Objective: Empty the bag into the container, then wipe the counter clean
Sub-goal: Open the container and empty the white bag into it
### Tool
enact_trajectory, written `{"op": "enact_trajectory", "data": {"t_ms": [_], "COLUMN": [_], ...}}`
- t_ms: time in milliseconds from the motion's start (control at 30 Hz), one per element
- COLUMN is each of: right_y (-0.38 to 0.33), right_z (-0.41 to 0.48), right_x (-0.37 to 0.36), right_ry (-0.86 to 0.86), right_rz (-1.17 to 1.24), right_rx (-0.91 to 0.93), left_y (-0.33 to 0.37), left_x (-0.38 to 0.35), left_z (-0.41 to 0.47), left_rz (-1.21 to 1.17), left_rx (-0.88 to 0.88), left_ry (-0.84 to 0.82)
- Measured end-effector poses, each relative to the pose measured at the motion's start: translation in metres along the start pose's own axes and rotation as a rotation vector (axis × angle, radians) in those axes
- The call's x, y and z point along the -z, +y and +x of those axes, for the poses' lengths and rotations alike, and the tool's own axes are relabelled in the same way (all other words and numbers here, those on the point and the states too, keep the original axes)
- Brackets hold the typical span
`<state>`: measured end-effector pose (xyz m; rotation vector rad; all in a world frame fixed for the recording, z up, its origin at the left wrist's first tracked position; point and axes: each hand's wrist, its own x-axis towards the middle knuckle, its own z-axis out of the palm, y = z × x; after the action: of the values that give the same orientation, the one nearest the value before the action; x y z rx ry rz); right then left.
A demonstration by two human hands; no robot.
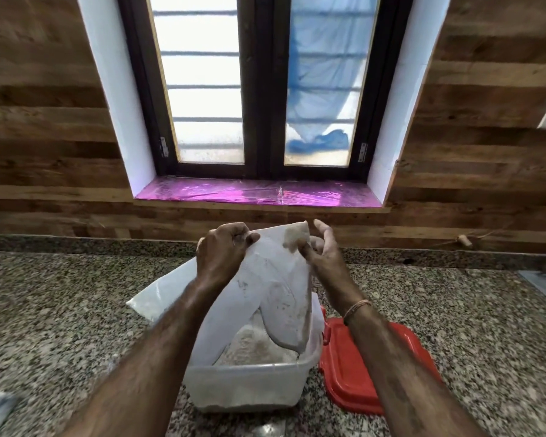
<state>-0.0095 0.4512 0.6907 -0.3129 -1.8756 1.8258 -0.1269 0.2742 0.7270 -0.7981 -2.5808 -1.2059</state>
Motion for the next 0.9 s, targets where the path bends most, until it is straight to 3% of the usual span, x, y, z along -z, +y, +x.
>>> {"op": "enact_trajectory", "data": {"t_ms": [67, 200, 300, 367, 433, 533, 633, 733, 900], "right_y": [0.002, -0.006, -0.006, -0.005, -0.011, -0.020, -0.023, -0.028, -0.036], "right_z": [0.002, 0.007, 0.009, 0.009, 0.008, 0.006, 0.006, 0.008, 0.013], "right_x": [0.001, 0.007, 0.000, -0.002, 0.001, 0.004, 0.009, 0.011, 0.008], "right_ry": [-0.004, 0.262, 0.095, 0.241, 0.360, 0.191, 0.223, 0.031, -0.025], "right_rz": [-0.073, -0.245, -0.334, -0.552, -0.577, -0.723, -0.988, -0.966, -1.155], "right_rx": [0.042, 0.141, 0.088, 0.168, 0.265, 0.255, 0.311, 0.234, 0.340], "left_y": [0.004, 0.003, 0.008, 0.010, 0.012, 0.012, 0.010, 0.010, 0.011], "left_x": [0.000, 0.001, 0.000, -0.001, -0.002, -0.003, -0.006, -0.008, -0.011], "left_z": [-0.002, -0.001, -0.002, -0.001, 0.000, 0.000, -0.001, -0.001, -0.005], "left_rz": [0.040, 0.018, 0.027, 0.032, 0.026, 0.055, 0.086, 0.109, 0.137], "left_rx": [-0.024, -0.041, -0.029, 0.001, 0.024, 0.001, -0.031, -0.089, -0.152], "left_ry": [0.029, 0.035, -0.001, -0.030, -0.040, -0.081, -0.084, -0.069, -0.091]}}
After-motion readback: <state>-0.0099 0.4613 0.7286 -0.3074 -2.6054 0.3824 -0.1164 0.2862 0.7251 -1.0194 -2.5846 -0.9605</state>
